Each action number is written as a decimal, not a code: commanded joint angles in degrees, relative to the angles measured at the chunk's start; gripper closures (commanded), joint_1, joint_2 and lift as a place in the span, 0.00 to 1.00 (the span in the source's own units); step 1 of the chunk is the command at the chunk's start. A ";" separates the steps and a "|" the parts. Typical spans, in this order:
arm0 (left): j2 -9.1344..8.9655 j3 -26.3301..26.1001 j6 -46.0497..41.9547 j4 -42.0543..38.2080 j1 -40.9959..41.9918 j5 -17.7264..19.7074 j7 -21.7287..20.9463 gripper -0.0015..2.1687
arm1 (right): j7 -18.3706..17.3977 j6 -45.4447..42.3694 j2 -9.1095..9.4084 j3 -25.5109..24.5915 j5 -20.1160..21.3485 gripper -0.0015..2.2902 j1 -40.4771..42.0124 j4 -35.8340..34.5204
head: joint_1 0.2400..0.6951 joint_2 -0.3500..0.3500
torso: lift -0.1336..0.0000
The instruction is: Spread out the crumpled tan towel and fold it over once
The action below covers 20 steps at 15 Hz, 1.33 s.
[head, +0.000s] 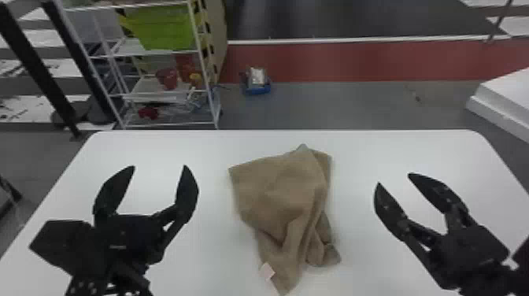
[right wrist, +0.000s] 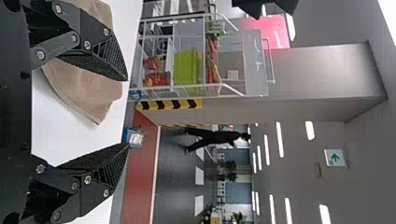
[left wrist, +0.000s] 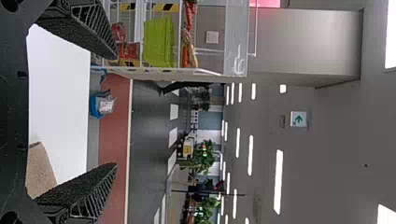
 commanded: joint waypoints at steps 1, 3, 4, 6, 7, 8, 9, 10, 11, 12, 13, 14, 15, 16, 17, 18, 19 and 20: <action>0.00 0.01 1.40 0.10 -0.51 -0.51 0.03 0.04 | 0.09 3.47 -1.23 3.94 3.58 0.20 0.09 -0.08 | 1.00 0.66 | 0.07; 0.00 0.45 1.57 0.27 -0.60 -0.51 0.03 0.04 | 0.00 6.81 -2.63 7.89 5.51 0.20 0.44 0.45 | 1.00 0.70 | 0.07; 0.00 0.80 1.57 0.54 -0.77 -0.25 -0.06 0.04 | 0.00 7.69 -3.25 9.74 6.39 0.17 0.53 0.89 | 1.00 0.72 | 0.07; 0.00 1.42 1.57 0.98 -1.12 0.11 0.03 0.04 | -0.17 9.45 -4.13 13.16 7.09 0.16 0.62 2.30 | 1.00 0.77 | 0.07; 0.00 1.51 1.57 1.06 -1.12 0.19 -0.06 0.04 | -0.35 10.51 -4.48 14.48 7.71 0.16 0.79 2.65 | 1.00 0.84 | 0.07; 0.00 1.60 1.57 1.15 -1.21 0.28 -0.06 0.04 | -0.70 11.03 -4.92 15.80 8.15 0.16 0.97 3.00 | 1.00 0.86 | 0.07; 0.00 1.86 1.57 1.15 -1.21 0.46 -0.06 0.04 | -1.05 11.21 -5.36 16.50 8.41 0.16 1.14 3.26 | 1.00 0.89 | 0.07; 0.00 2.21 1.57 1.24 -1.12 0.63 -0.06 0.04 | -1.32 11.56 -5.44 16.94 8.50 0.16 1.23 3.70 | 1.00 0.91 | 0.07; 0.00 2.39 1.57 1.33 -1.12 0.72 -0.06 0.04 | -1.49 12.44 -5.44 17.56 8.76 0.16 1.23 4.32 | 1.00 0.93 | 0.07; 0.00 2.47 1.57 1.33 -1.12 0.72 -0.06 0.04 | -1.58 12.44 -5.71 18.35 9.20 0.16 1.23 5.02 | 1.00 0.96 | 0.07; 0.00 2.47 1.57 1.33 -1.12 0.72 -0.14 0.04 | -1.93 12.44 -6.06 19.05 9.46 0.16 1.23 5.64 | 1.00 0.97 | 0.07; 0.00 2.47 1.57 1.24 -1.03 0.72 -0.14 0.04 | -2.37 12.44 -6.24 19.67 9.64 0.16 0.97 6.43 | 1.00 0.98 | 0.07; 0.00 2.47 1.57 1.15 -0.95 0.63 -0.23 0.04 | -2.37 12.44 -6.24 19.84 9.73 0.16 0.79 6.96 | 1.00 0.99 | 0.07; 0.00 2.47 1.57 1.15 -0.95 0.63 -0.32 0.04 | -2.28 12.44 -6.32 20.28 9.73 0.16 0.53 7.31 | 1.00 1.00 | 0.07; 0.00 2.39 1.57 1.15 -0.95 0.63 -0.32 0.04 | -2.28 12.44 -6.59 20.81 9.90 0.16 0.44 7.48 | 1.00 1.00 | 0.07; 0.00 2.39 1.57 1.15 -0.95 0.63 -0.32 0.04 | -2.28 12.61 -6.59 21.16 10.08 0.16 0.35 7.48 | 1.00 1.00 | 0.07; 0.00 2.47 1.57 1.06 -0.86 0.63 -0.32 0.04 | -2.28 12.97 -6.59 21.34 10.34 0.19 0.26 7.48 | 1.00 1.00 | 0.07; 0.00 2.47 1.57 1.06 -0.86 0.63 -0.41 0.04 | -2.28 13.67 -6.59 21.43 10.78 0.25 0.00 7.48 | 1.00 1.00 | 0.07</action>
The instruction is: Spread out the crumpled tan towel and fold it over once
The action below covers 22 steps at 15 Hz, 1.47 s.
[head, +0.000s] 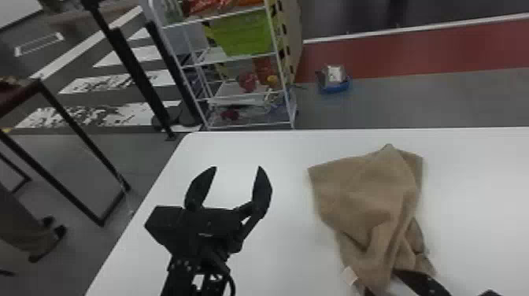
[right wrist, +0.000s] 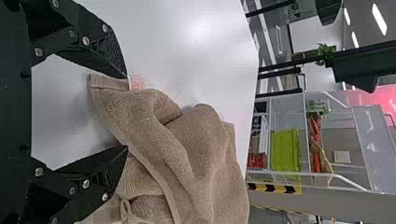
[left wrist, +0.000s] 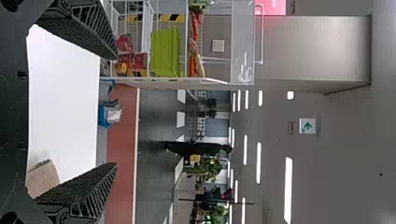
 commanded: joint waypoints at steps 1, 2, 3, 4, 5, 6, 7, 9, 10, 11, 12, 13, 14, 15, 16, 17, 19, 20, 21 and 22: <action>0.00 0.06 0.00 -0.03 0.05 0.00 -0.06 0.04 | 0.00 1.47 -0.01 0.32 0.97 0.26 -0.46 0.02 | 1.00 1.00 | 0.07; 0.00 0.06 0.00 -0.11 0.05 0.09 -0.15 0.04 | 0.00 2.52 -0.01 0.41 1.24 0.26 -0.72 0.02 | 1.00 1.00 | 0.07; 0.00 0.06 0.00 -0.20 0.05 0.00 -0.23 0.04 | 0.00 3.75 -0.01 0.41 1.24 0.26 -1.16 0.02 | 1.00 1.00 | 0.07; 0.00 0.06 0.00 -0.20 0.05 0.00 -0.32 0.04 | 0.00 7.44 0.08 0.41 1.24 0.31 -1.86 0.02 | 1.00 1.00 | 0.07; 0.00 0.06 0.00 -0.20 0.05 0.09 -0.41 0.04 | 0.00 7.97 0.17 0.32 1.24 0.31 -2.21 0.11 | 1.00 1.00 | 0.07; 0.00 0.06 0.00 -0.11 0.05 0.09 -0.41 0.04 | 0.00 7.80 0.17 0.32 1.24 0.32 -2.39 0.11 | 1.00 1.00 | 0.07; 0.00 0.06 0.00 -0.11 -0.04 0.09 -0.41 0.04 | 0.00 7.44 0.17 0.41 1.24 0.33 -2.39 -0.15 | 1.00 1.00 | 0.07; 0.00 0.23 0.00 -0.11 0.05 0.00 -0.41 0.04 | 0.00 6.92 0.25 0.50 0.97 0.44 -2.57 -0.68 | 1.00 1.00 | 0.07; 0.00 0.23 0.00 -0.11 0.14 0.09 -0.41 0.04 | 0.00 7.27 0.25 0.41 0.71 0.46 -2.92 -1.12 | 1.00 1.00 | 0.07; 0.00 0.23 0.00 -0.11 0.31 0.00 -0.32 0.04 | 0.00 7.27 0.25 0.41 0.62 0.50 -3.09 -1.38 | 1.00 1.00 | 0.07; 0.00 0.32 0.00 -0.11 0.31 0.09 -0.41 0.04 | 0.09 7.09 0.25 0.15 0.09 0.57 -3.18 -1.73 | 1.00 1.00 | 0.07; 0.00 0.32 0.00 -0.20 0.40 0.00 -0.32 0.04 | 0.09 6.92 0.34 -0.21 -0.52 0.57 -3.27 -2.17 | 1.00 1.00 | 0.07; 0.00 0.32 0.00 -0.29 0.49 0.00 -0.41 0.04 | 0.18 6.56 0.34 -0.56 -1.22 0.57 -3.27 -3.05 | 1.00 1.00 | 0.07; 0.00 0.32 -0.18 -0.38 0.58 0.00 -0.41 0.04 | 0.53 6.74 0.34 -0.91 -2.10 0.57 -3.18 -4.28 | 1.00 1.00 | 0.07; 0.00 0.32 0.00 -0.55 0.66 0.00 -0.41 0.04 | 0.97 6.92 0.25 -1.08 -2.63 0.57 -2.92 -5.87 | 1.00 1.00 | 0.07; 0.00 0.32 -0.18 -0.82 0.84 0.00 -0.41 0.04 | 1.32 7.27 0.25 -1.17 -2.63 0.57 -2.65 -7.54 | 1.00 1.00 | 0.07; 0.00 0.23 -0.18 -1.08 1.10 -0.09 -0.41 0.04 | 3.96 7.09 0.25 -1.26 -3.25 0.57 -2.39 -11.49 | 1.00 1.00 | 0.07; 0.00 0.15 -0.18 -1.08 1.19 -0.18 -0.41 0.04 | 4.57 6.92 0.25 -1.44 -3.95 0.57 -2.39 -13.51 | 1.00 1.00 | 0.07; 0.00 0.06 -0.18 -1.08 1.28 -0.35 -0.50 0.04 | 5.01 6.92 0.43 -2.14 -5.79 0.57 -2.39 -15.36 | 1.00 1.00 | 0.07; 0.00 0.15 -0.18 -0.91 1.28 -0.53 -0.50 0.04 | 5.01 6.74 0.96 -3.11 -7.29 0.57 -2.39 -17.38 | 1.00 1.00 | 0.07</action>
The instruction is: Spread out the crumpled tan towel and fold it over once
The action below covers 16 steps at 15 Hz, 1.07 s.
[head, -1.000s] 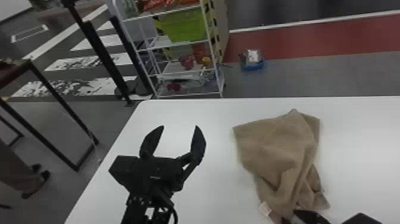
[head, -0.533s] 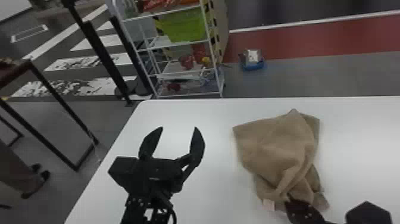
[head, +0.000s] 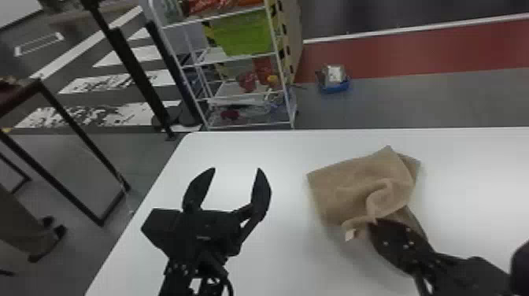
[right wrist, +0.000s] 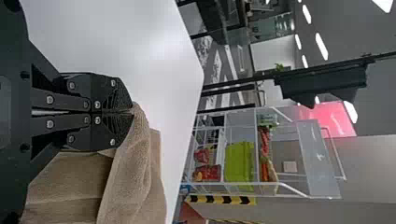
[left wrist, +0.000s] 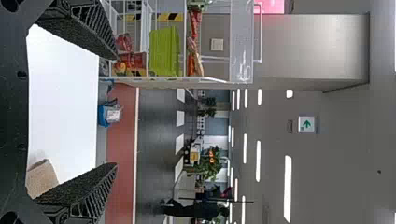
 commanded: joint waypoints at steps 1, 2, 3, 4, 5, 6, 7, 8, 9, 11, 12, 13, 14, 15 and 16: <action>0.09 0.02 0.00 0.15 0.15 -0.24 0.00 0.04 | -0.01 -0.35 1.04 -2.19 -3.25 0.57 0.01 -4.61 | 1.00 1.00 | 0.07; 0.17 0.19 0.00 -0.03 0.33 -0.33 -0.09 0.04 | -0.10 -1.58 1.66 -3.68 -5.27 0.57 0.01 -6.19 | 1.00 1.00 | 0.07; 0.35 0.19 0.00 -0.03 0.50 -0.33 -0.09 0.04 | -0.36 -2.28 2.18 -5.26 -6.94 0.57 0.01 -7.86 | 1.00 1.00 | 0.07; 0.53 0.19 0.18 -0.29 0.68 -0.33 -0.18 0.04 | -0.62 -3.51 3.06 -7.46 -9.84 0.57 0.10 -9.09 | 1.00 1.00 | 0.07; 0.53 0.02 0.18 -0.29 0.68 -0.41 -0.36 0.04 | -0.80 -5.27 3.94 -9.57 -13.36 0.57 0.19 -9.88 | 1.00 0.99 | 0.07; 0.53 -0.33 0.18 -0.29 0.68 -0.50 -0.62 0.04 | -0.98 -5.45 5.08 -12.38 -17.66 0.57 0.27 -11.55 | 1.00 0.96 | 0.07; 0.53 -0.51 0.18 -0.29 0.59 -0.77 -0.88 0.04 | -0.98 -5.97 5.61 -14.14 -19.86 0.57 0.63 -12.70 | 1.00 0.94 | 0.07; 0.53 -0.69 0.18 -0.38 0.59 -0.85 -0.88 0.04 | -0.98 -7.03 6.14 -15.63 -22.32 0.57 1.15 -13.75 | 1.00 0.92 | 0.07; 0.53 -0.77 0.18 -0.38 0.59 -0.85 -0.97 0.04 | -0.71 -7.38 6.31 -18.01 -25.75 0.57 1.50 -14.63 | 1.00 0.86 | 0.07; 0.61 -0.95 0.18 -0.38 0.59 -1.03 -1.15 0.04 | -0.71 -8.26 6.75 -21.79 -29.53 0.57 2.21 -15.60 | 1.00 0.82 | 0.07; 0.53 -1.04 0.18 -0.56 0.59 -1.03 -1.50 0.04 | -1.15 -9.67 6.75 -23.72 -30.67 0.57 2.47 -15.60 | 1.00 0.80 | 0.07; 0.53 -1.21 0.18 -0.73 0.68 -1.21 -1.67 0.04 | -2.12 -10.19 6.75 -25.39 -30.85 0.57 2.47 -15.51 | 1.00 0.78 | 0.07; 0.53 -1.21 0.18 -0.82 0.68 -1.38 -1.67 0.04 | -3.26 -11.25 6.75 -27.41 -30.85 0.57 2.38 -14.72 | 1.00 0.75 | 0.07; 0.61 -1.21 0.18 -0.82 0.68 -1.38 -1.85 0.04 | -5.02 -11.25 6.75 -29.35 -30.58 0.57 2.03 -13.49 | 1.00 0.69 | 0.07; 0.61 -1.21 0.18 -0.73 0.68 -1.38 -2.03 0.04 | -5.99 -11.07 6.93 -31.81 -30.32 0.57 1.24 -10.68 | 1.00 0.66 | 0.07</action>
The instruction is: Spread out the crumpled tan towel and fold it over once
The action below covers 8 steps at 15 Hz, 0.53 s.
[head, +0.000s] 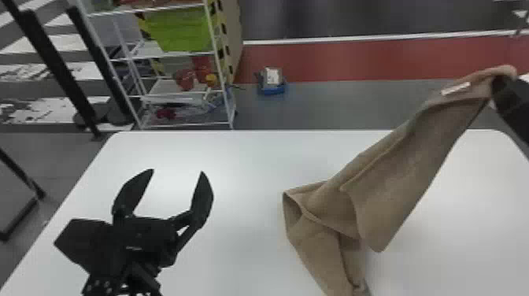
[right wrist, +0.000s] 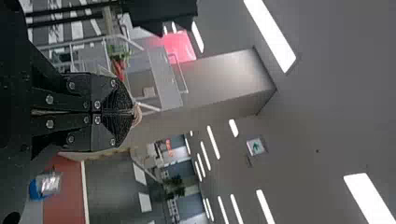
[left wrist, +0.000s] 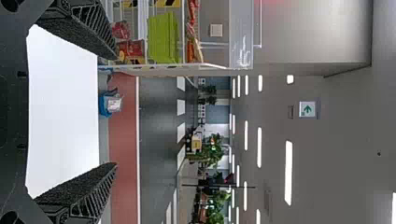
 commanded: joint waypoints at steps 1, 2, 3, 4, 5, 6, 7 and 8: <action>0.31 0.08 0.00 0.14 0.01 -0.03 -0.07 0.04 | -0.35 0.45 1.37 -5.81 0.43 0.57 -2.17 6.06 | 1.00 0.61 | 0.07; 0.49 0.08 0.00 0.32 0.01 -0.03 -0.07 0.04 | -0.17 1.33 1.77 -8.80 0.87 0.57 -3.49 8.88 | 1.00 0.54 | 0.07; 0.49 0.08 0.00 0.32 0.01 -0.03 -0.07 0.04 | 0.09 1.33 1.77 -11.26 0.78 0.57 -4.63 11.78 | 1.00 0.50 | 0.07; 0.57 0.00 0.00 0.41 0.01 -0.20 -0.16 0.04 | 0.18 1.15 1.77 -13.81 -0.45 0.57 -5.60 14.50 | 1.00 0.46 | 0.07; 0.66 -0.36 0.00 0.41 0.01 -0.64 -0.33 0.04 | 0.09 1.15 1.77 -16.01 -1.33 0.57 -6.56 16.70 | 1.00 0.42 | 0.07; 0.66 -0.71 0.00 0.41 0.01 -0.91 -0.42 0.04 | 0.09 1.33 1.77 -17.50 -1.59 0.57 -7.71 18.46 | 1.00 0.38 | 0.07; 0.66 -0.80 0.00 0.32 0.01 -0.91 -0.51 0.04 | -0.35 2.56 1.77 -18.47 -1.33 0.56 -9.29 20.74 | 1.00 0.30 | 0.07; 0.66 -1.06 0.00 0.32 -0.08 -0.91 -0.51 0.04 | -0.70 4.85 1.77 -19.35 -0.62 0.53 -11.05 22.41 | 1.00 0.26 | 0.07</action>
